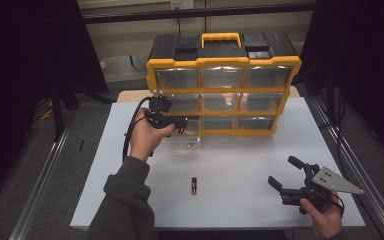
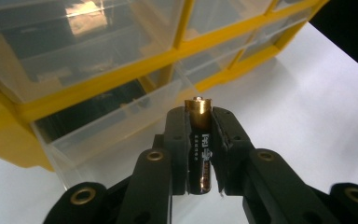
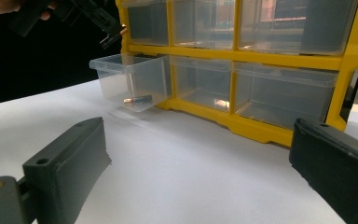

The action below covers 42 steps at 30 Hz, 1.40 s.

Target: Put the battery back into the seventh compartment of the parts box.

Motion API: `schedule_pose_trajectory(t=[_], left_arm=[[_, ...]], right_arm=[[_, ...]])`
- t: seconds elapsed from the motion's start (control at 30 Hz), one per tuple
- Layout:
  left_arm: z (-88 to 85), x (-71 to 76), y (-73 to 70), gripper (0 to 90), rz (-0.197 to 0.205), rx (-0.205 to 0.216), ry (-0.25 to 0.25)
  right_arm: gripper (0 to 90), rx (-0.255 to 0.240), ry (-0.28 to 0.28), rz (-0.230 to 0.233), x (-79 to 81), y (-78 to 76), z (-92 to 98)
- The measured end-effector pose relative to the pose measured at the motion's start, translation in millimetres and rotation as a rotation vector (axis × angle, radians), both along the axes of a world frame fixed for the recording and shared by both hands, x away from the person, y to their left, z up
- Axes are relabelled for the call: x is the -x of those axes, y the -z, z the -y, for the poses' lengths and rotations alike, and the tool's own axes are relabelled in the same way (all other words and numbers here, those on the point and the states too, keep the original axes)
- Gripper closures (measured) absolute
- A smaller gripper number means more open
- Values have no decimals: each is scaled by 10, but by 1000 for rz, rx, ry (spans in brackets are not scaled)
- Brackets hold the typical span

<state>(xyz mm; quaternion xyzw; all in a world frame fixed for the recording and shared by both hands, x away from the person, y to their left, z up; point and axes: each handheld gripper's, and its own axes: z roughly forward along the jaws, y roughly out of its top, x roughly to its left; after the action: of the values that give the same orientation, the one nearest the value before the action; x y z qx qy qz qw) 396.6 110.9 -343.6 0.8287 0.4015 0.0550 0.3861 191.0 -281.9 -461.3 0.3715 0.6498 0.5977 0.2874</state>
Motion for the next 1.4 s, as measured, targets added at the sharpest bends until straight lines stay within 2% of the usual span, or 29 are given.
schedule_pose_trajectory(t=[0.03,0.07,0.3,0.33,0.5,0.57,0.6,0.63,0.73,0.77,0.93,1.0,1.07,1.1,1.13,1.17,1.2,1.27,1.4], left_arm=[[12,-10,12,775,0,10,-13],[12,-34,31,775,-2,-5,-17],[17,-94,65,775,14,3,-39],[9,-115,76,775,13,-11,-38],[13,-142,114,775,9,-19,-54],[21,-145,127,775,6,-26,-51],[37,-144,140,775,7,-16,-53],[45,-139,142,775,2,-35,-45],[89,-129,176,775,-1,-34,-41],[90,-134,190,775,-5,-52,-24],[83,-149,225,774,-25,-47,-24],[71,-151,241,774,-28,-72,-28],[55,-162,268,773,-34,-73,-28],[41,-156,290,767,-28,-43,-47],[41,-156,290,731,-28,-43,-47],[39,-149,297,685,-24,-20,-63],[12,-153,292,685,-13,-35,-41],[-3,-132,285,647,-21,-27,-37],[-28,-67,272,546,-10,-18,-31]], right_arm=[[38,-1,-2,0,0,0,2],[38,-1,-1,-1,2,0,3],[38,-1,-2,-1,3,-1,3],[38,-2,-3,-1,3,-1,4],[38,-1,-6,-2,4,-2,7],[38,-2,-9,0,2,-1,7],[38,-2,-9,0,2,-1,7],[38,-2,-9,0,2,-1,7],[38,-2,-9,0,2,-1,7],[38,-2,-9,1,3,-1,7],[38,-4,-9,1,5,-3,8],[38,-7,-6,2,3,-1,6],[38,-7,-6,1,2,0,6],[38,-7,-6,1,1,0,7],[38,-7,-6,1,1,0,7],[38,-7,-7,2,2,-1,6],[38,-7,-7,2,2,-1,6],[38,-7,-7,2,2,-1,5],[38,-6,-5,1,1,1,6]])
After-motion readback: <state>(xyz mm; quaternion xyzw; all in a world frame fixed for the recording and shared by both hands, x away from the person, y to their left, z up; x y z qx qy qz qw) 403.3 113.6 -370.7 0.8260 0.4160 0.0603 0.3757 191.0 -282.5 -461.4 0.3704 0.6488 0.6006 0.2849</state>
